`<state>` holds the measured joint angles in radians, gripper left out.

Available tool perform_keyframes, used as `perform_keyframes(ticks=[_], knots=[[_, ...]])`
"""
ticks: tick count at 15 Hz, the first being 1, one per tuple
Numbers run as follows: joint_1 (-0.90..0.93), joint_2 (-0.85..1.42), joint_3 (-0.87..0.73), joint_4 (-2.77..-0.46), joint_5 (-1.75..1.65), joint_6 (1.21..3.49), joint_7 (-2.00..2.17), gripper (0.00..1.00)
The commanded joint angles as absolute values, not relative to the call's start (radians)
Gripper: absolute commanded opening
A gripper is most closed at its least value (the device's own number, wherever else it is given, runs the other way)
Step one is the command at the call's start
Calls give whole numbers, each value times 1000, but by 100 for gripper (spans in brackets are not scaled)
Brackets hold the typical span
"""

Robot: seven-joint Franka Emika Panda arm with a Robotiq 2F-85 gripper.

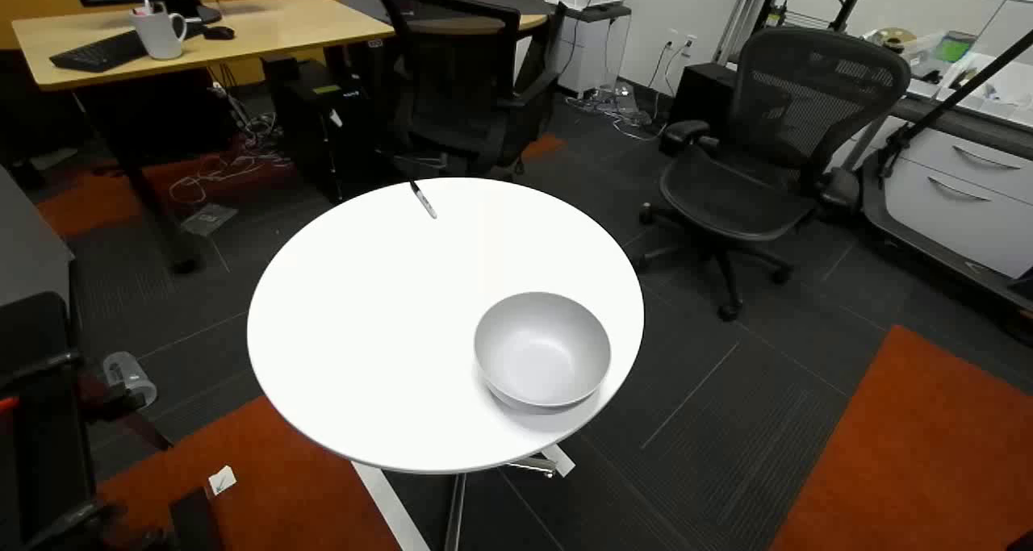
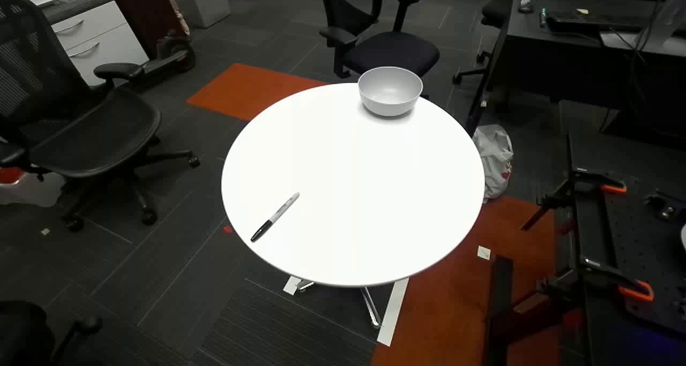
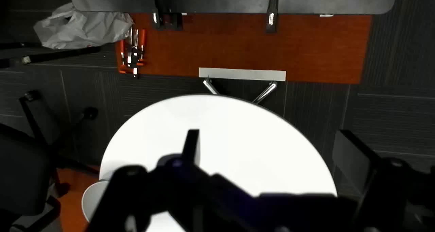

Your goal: Put the pen in the bowl

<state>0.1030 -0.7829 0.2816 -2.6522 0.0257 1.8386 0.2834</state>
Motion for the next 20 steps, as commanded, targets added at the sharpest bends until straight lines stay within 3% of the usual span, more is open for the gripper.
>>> perform_keyframes(ticks=[1,7,10,15,20], knots=[[114,-780,273,-2651,19,1837,290,100],[114,-780,273,-2651,19,1837,290,100],[87,-707,265,-2631,-69,1957,227,100],[50,-443,165,-2542,-271,2296,-2,100],[92,-157,93,-2355,-275,2474,-269,100]])
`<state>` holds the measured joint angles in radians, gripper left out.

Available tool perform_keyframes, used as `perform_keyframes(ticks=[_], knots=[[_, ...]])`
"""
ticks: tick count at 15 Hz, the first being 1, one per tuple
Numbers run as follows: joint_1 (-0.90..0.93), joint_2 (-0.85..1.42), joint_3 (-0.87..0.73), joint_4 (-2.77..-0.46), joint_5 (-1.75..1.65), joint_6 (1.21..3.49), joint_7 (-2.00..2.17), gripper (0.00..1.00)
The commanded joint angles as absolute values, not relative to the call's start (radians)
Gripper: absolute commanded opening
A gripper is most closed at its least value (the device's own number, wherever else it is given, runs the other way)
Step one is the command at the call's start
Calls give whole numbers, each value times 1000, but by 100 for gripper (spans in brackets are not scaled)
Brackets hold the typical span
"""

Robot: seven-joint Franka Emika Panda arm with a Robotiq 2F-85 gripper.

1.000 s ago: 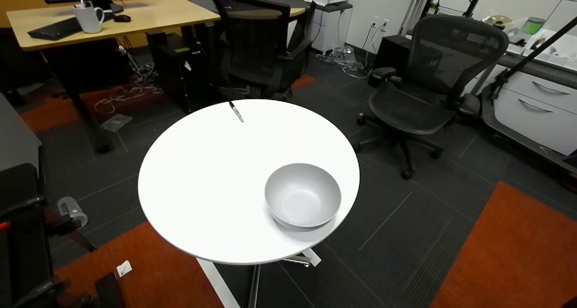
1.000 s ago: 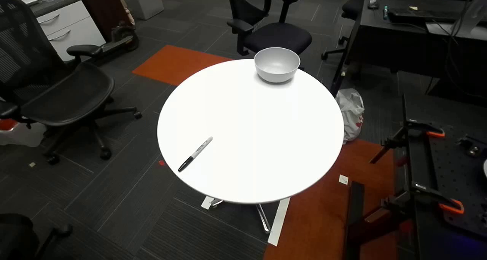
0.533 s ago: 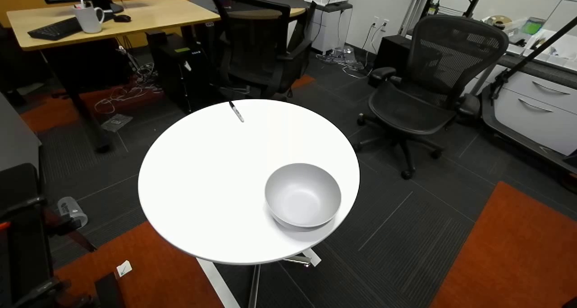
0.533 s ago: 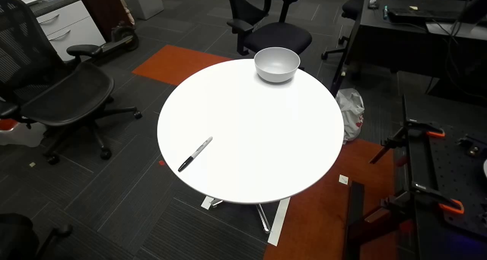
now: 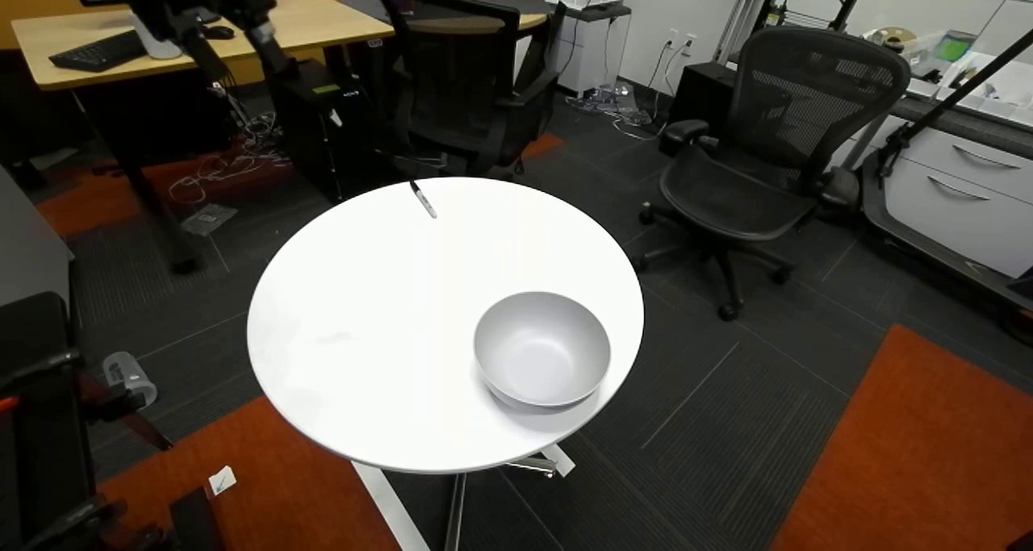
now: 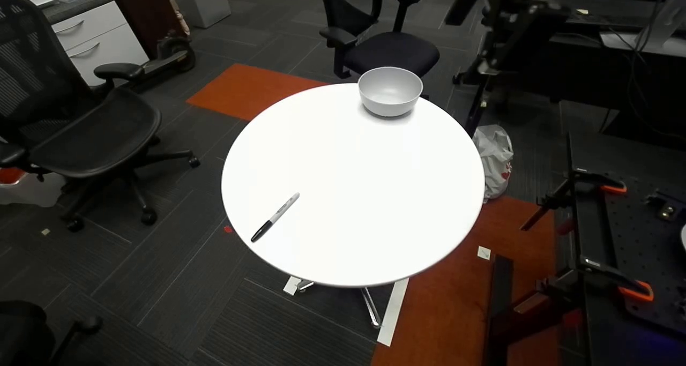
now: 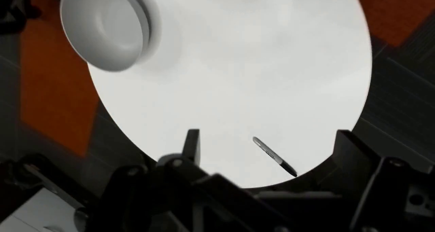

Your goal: Put the pen in the bowl

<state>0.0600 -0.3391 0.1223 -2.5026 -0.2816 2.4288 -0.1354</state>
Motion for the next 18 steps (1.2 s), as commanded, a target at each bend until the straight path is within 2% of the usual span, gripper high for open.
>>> perform_keyframes(ticks=[1,11,12,18], knots=[[100,-106,89,-2314,-266,2487,-325,100],[90,259,177,-2010,-88,2483,-946,100],[102,203,157,-2072,-125,2487,-839,100],[99,262,170,-2020,-113,2487,-911,100]])
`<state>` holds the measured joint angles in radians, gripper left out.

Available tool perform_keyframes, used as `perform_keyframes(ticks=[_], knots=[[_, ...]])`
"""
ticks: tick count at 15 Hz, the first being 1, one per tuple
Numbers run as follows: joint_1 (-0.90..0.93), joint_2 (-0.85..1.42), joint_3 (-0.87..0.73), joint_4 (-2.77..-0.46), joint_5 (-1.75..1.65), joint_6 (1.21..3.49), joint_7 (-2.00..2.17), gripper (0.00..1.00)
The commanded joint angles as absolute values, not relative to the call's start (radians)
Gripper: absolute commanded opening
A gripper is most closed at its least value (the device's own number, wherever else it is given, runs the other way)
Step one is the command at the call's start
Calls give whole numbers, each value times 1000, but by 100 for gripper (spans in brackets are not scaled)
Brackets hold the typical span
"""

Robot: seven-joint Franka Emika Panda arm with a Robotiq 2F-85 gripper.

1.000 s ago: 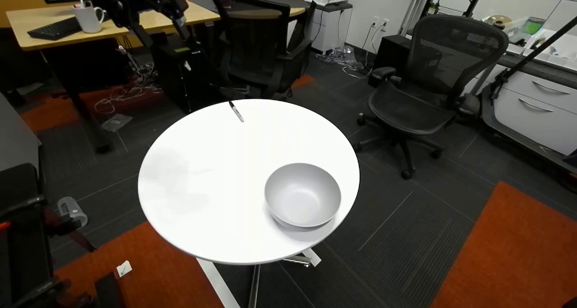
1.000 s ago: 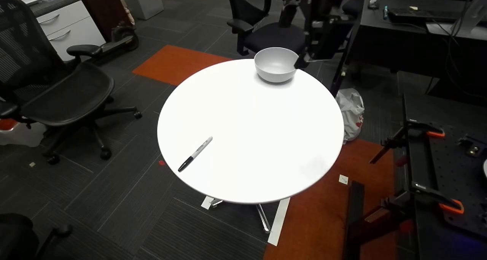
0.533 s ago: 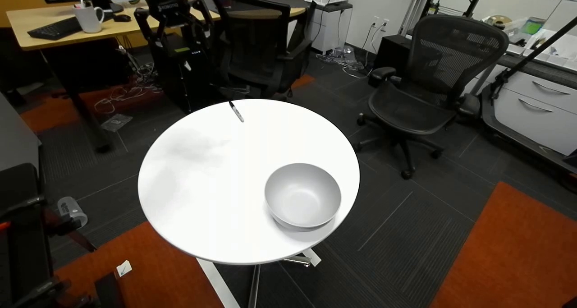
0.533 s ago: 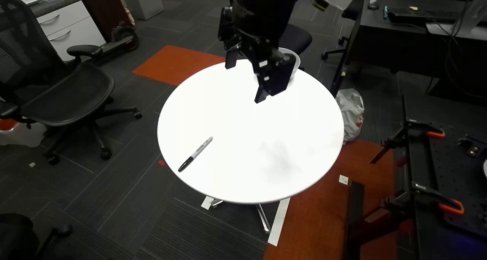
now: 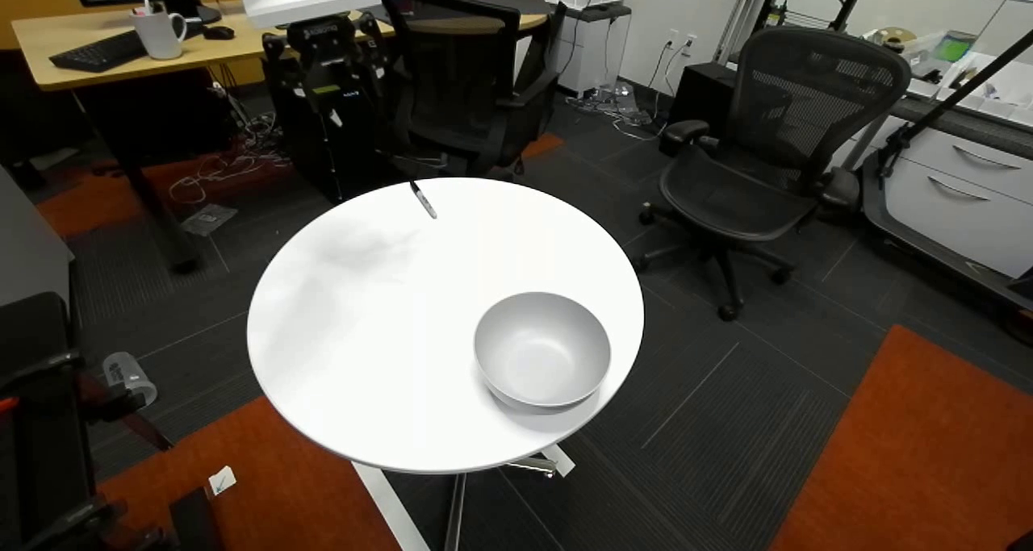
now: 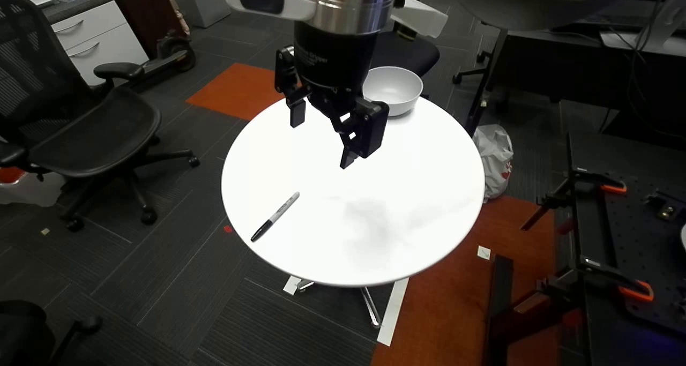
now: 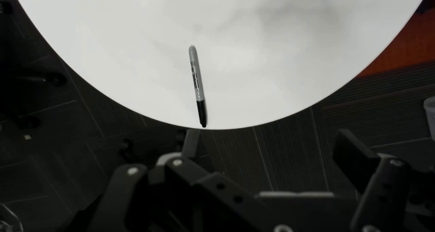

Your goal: Put the pen in the bowl

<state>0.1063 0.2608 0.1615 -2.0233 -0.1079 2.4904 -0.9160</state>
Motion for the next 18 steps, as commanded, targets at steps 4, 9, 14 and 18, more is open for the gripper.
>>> perform_keyframes(ticks=[4,9,14,18], knots=[[102,347,165,-2011,-159,2729,-921,100],[84,480,167,-1995,-225,2926,-915,100],[57,575,186,-1939,-250,2929,-926,100],[33,629,223,-1872,-245,2901,-949,100]])
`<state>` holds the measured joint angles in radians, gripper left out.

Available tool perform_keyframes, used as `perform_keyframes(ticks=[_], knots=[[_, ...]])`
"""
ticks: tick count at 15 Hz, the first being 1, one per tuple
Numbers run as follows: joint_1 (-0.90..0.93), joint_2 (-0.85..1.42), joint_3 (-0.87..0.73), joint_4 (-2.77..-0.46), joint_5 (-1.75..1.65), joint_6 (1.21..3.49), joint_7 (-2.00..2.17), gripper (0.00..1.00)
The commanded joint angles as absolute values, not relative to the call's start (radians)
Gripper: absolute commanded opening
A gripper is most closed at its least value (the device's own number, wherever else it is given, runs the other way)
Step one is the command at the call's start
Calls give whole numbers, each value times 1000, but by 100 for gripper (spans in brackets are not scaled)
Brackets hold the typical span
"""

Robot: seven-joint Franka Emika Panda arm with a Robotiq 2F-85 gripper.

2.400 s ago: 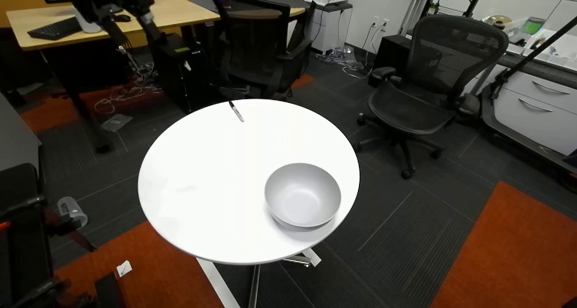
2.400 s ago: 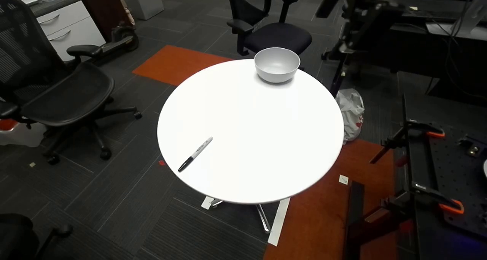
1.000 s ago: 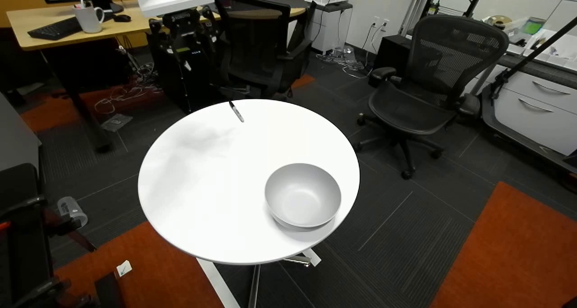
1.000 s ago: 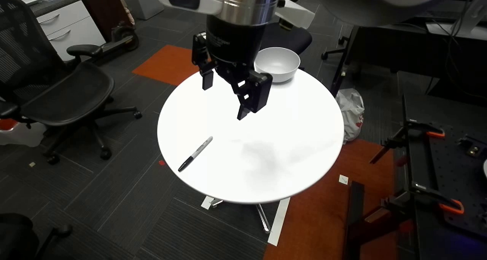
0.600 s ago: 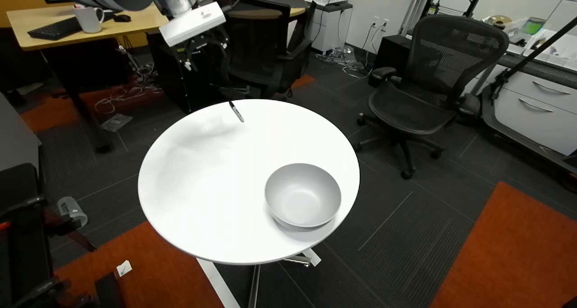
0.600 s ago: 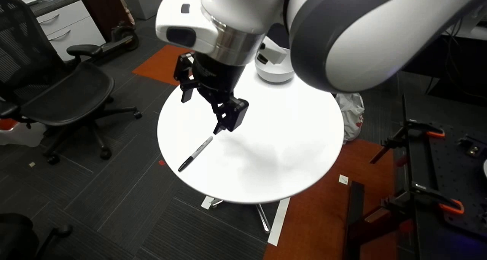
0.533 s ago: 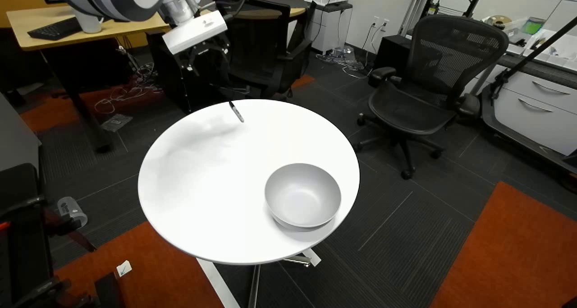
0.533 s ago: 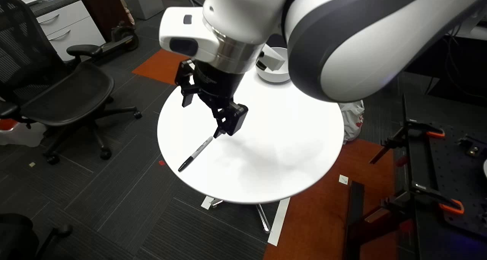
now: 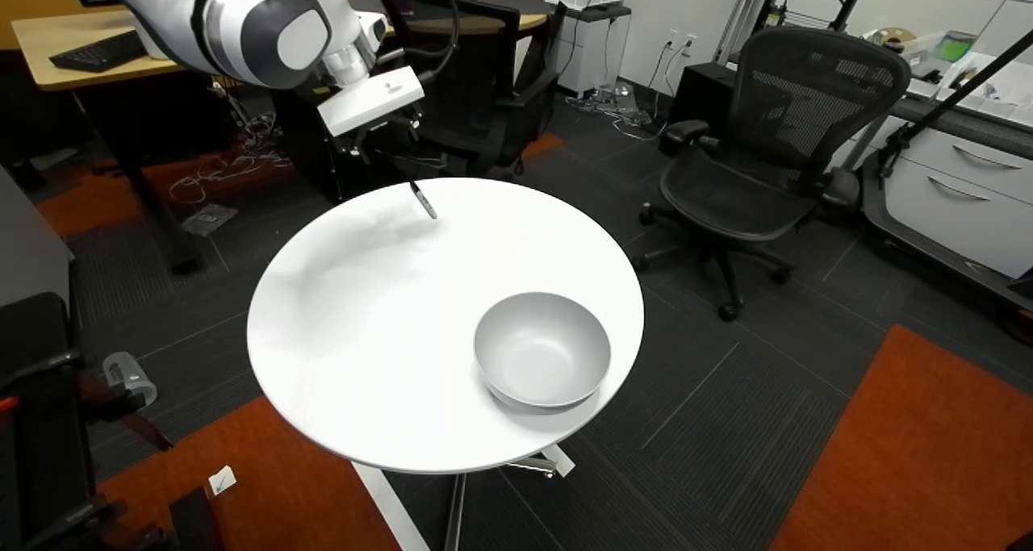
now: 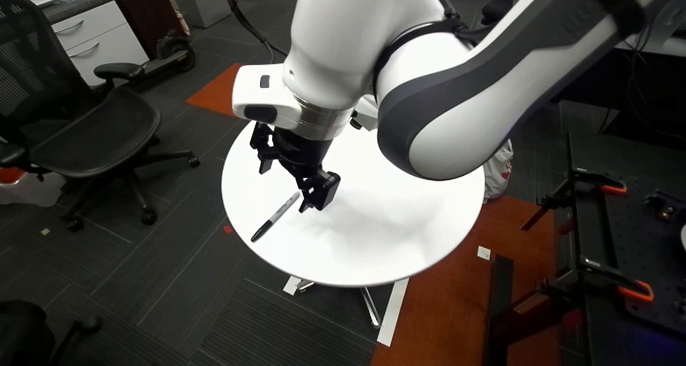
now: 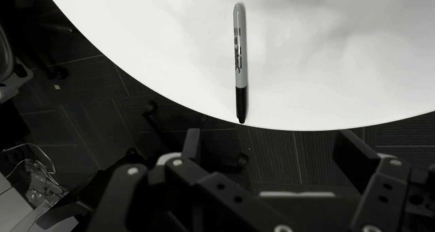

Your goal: Put the pen in the bowl

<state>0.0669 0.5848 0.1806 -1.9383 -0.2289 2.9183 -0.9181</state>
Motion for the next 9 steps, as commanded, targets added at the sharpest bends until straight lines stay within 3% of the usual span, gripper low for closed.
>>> perform_keyframes(ticks=[1,9], knots=[[27,643,234,-1856,-244,2896,-956,100],[6,748,259,-1753,-243,2851,-1016,100]])
